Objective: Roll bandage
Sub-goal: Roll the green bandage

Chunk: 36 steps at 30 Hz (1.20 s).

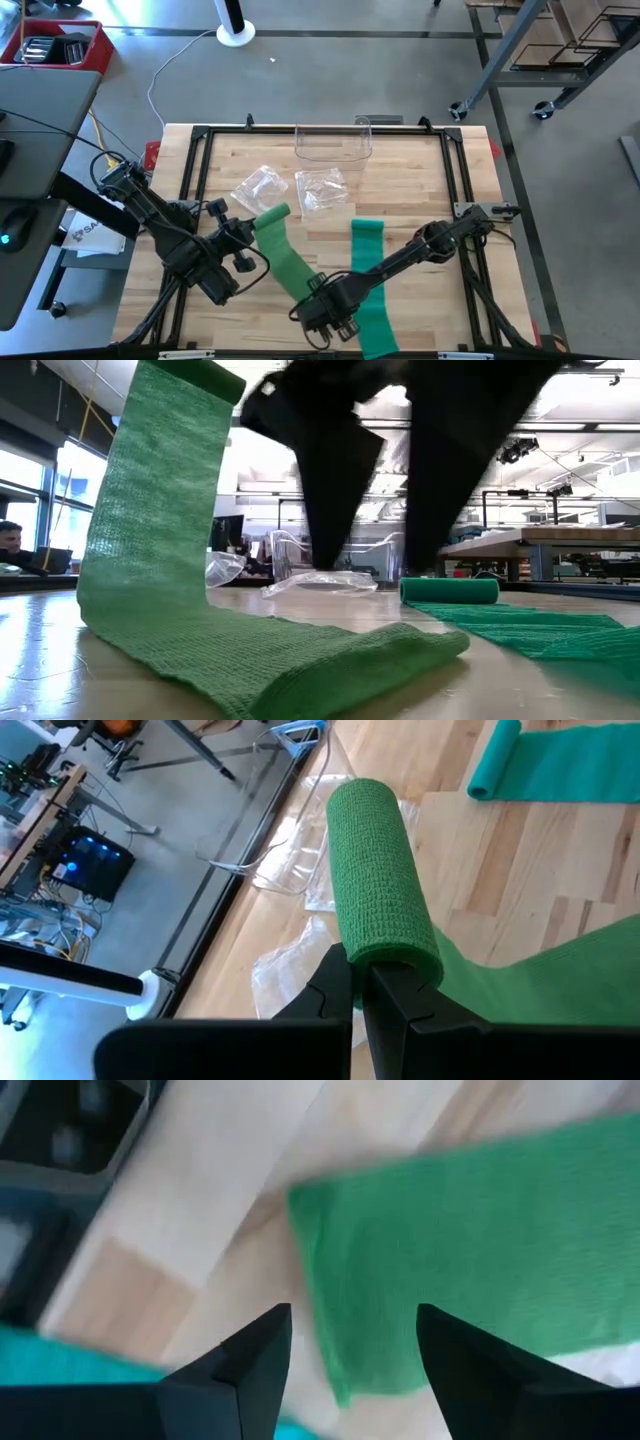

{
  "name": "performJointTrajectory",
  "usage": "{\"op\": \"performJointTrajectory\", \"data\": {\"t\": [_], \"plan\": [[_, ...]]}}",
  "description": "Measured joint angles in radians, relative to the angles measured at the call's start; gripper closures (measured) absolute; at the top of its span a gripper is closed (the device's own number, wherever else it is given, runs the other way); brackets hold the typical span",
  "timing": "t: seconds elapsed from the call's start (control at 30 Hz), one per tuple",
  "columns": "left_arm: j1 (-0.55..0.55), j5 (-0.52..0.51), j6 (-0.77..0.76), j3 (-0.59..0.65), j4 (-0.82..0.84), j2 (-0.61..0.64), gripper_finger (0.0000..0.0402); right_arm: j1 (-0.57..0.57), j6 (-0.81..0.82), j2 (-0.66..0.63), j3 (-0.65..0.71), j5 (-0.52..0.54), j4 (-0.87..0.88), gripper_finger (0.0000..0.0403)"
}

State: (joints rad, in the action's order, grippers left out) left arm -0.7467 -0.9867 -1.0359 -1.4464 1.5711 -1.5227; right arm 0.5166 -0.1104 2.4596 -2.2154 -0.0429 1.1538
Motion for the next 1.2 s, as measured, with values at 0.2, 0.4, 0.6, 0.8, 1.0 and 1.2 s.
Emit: {"op": "performJointTrajectory", "data": {"t": [0.2,0.4,0.6,0.8,1.0,1.2], "plan": [[0.0,0.002,0.0,0.0,-0.001,0.0,0.04,0.011,0.0,-0.002,0.132,-0.037,-0.118,0.0246],[0.0,0.002,0.006,0.0,-0.001,0.0,0.04,0.014,0.008,-0.011,0.185,-0.043,-0.186,0.0339],[0.0,-0.035,0.007,0.034,-0.023,0.001,0.04,0.03,0.036,-0.001,0.115,-0.014,-0.12,0.0393],[0.0,-0.079,-0.078,0.176,-0.054,0.001,0.04,0.109,0.152,-0.065,-0.018,0.074,0.017,0.04],[0.0,-0.086,-0.131,0.327,-0.138,0.0,0.04,0.253,0.327,-0.132,-0.134,0.154,0.119,0.0402],[-0.002,-0.039,-0.087,0.427,-0.268,0.0,0.0401,0.399,0.548,-0.238,-0.123,0.29,0.106,0.0402]]}}
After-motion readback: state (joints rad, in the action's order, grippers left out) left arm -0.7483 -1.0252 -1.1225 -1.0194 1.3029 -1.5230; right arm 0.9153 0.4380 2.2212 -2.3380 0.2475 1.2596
